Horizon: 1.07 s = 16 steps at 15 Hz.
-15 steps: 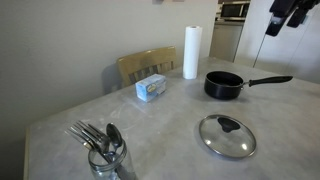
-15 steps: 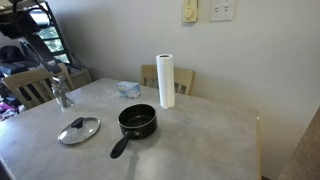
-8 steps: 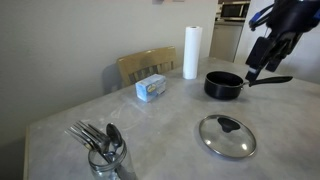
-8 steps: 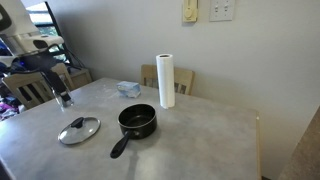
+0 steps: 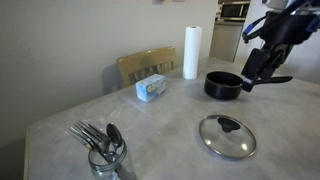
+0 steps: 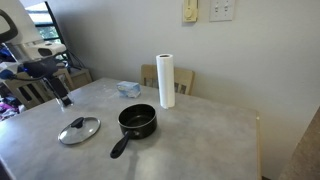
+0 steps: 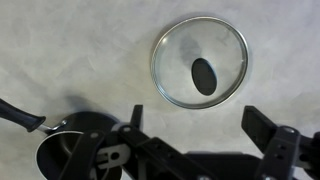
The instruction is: Pick up the lid and put it on the pot
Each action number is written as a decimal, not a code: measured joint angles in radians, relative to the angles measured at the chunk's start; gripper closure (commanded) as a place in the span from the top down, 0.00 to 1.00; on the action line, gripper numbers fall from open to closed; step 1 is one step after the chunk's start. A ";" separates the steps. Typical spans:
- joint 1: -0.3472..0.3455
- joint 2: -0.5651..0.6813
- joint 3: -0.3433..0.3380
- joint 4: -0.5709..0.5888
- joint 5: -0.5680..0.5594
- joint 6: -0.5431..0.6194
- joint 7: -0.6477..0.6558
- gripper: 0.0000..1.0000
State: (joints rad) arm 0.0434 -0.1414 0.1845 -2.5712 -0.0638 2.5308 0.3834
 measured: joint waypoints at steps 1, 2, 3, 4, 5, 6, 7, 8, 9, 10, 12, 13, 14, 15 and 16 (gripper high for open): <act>0.009 0.011 0.000 -0.007 0.006 0.020 -0.034 1.00; 0.019 0.029 -0.001 -0.014 0.013 0.049 -0.075 1.00; 0.031 0.053 -0.001 -0.020 0.021 0.086 -0.119 1.00; 0.043 0.081 -0.001 -0.022 0.033 0.119 -0.162 1.00; 0.055 0.110 -0.001 -0.022 0.042 0.154 -0.200 1.00; 0.066 0.140 -0.001 -0.022 0.051 0.189 -0.231 1.00; 0.075 0.170 -0.001 -0.018 0.054 0.216 -0.245 1.00; 0.082 0.197 0.000 -0.013 0.054 0.232 -0.247 1.00; 0.084 0.215 0.000 -0.007 0.054 0.238 -0.248 1.00; 0.085 0.226 -0.001 0.000 0.054 0.240 -0.250 1.00; 0.085 0.229 -0.001 0.004 0.054 0.240 -0.250 1.00; 0.085 0.229 -0.003 0.004 0.037 0.240 -0.246 1.00; 0.086 0.231 -0.012 0.003 -0.006 0.251 -0.232 1.00; 0.088 0.237 -0.023 0.002 -0.047 0.270 -0.218 1.00; 0.089 0.247 -0.036 0.002 -0.088 0.296 -0.209 1.00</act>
State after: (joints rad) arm 0.1326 0.1058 0.1482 -2.5689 -0.1518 2.8265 0.1746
